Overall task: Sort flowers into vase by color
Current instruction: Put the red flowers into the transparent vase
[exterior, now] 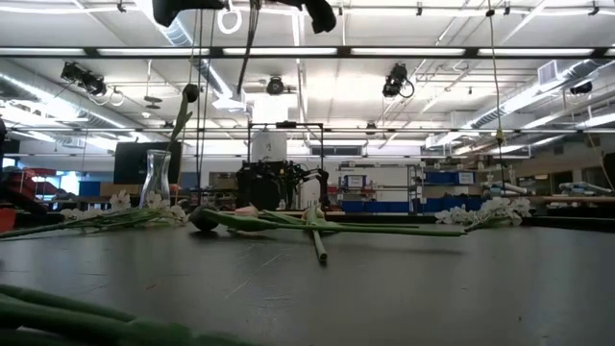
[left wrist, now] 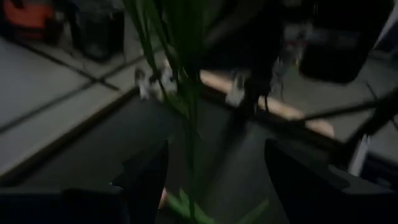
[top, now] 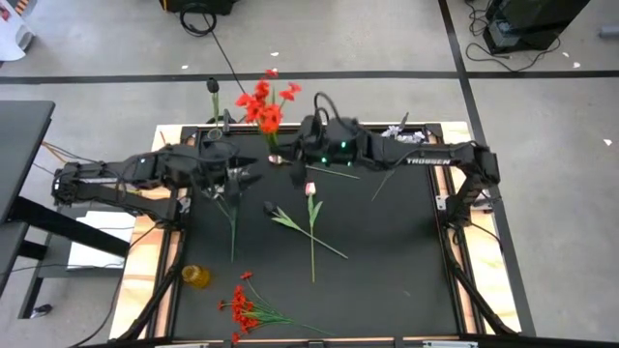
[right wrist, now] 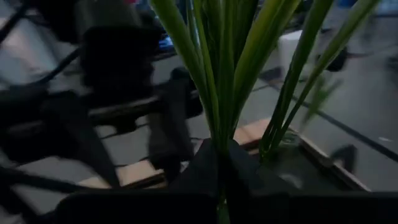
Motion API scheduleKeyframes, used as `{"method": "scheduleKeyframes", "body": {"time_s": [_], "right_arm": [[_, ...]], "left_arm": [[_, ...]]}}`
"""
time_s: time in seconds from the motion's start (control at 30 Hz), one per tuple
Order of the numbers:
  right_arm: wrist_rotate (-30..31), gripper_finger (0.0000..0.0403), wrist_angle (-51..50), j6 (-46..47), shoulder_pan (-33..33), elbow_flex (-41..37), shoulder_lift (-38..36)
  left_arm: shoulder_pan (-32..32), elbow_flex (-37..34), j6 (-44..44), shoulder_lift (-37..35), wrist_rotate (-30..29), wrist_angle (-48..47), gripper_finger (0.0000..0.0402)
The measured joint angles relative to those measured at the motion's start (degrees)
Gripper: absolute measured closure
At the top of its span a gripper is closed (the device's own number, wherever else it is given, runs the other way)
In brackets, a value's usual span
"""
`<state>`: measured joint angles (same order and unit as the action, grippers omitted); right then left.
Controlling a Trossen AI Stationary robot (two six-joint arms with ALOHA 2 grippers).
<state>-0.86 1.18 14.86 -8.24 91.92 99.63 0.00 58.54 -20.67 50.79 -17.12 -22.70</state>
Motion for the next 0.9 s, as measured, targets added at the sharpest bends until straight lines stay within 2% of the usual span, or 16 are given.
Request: {"method": "scheduleKeyframes", "body": {"time_s": [0.17,0.33,0.47,0.9], "right_arm": [[-12.0,0.039,3.1,-1.6,-3.6,0.0,-0.1],[-20.6,0.039,6.5,-1.9,-5.6,0.0,-0.1],[-22.6,0.039,6.6,-2.7,-6.6,0.0,-0.1],[-28.8,0.039,5.9,-2.9,-9.5,-0.1,-1.6]], "left_arm": [[4.9,0.0,1.0,1.5,0.9,5.9,0.013],[9.1,0.0,0.8,5.0,8.3,10.7,0.0139],[10.3,0.0,0.6,8.9,13.4,16.1,0.0168],[11.4,0.0,2.2,9.7,13.6,17.6,0.0319]]}}
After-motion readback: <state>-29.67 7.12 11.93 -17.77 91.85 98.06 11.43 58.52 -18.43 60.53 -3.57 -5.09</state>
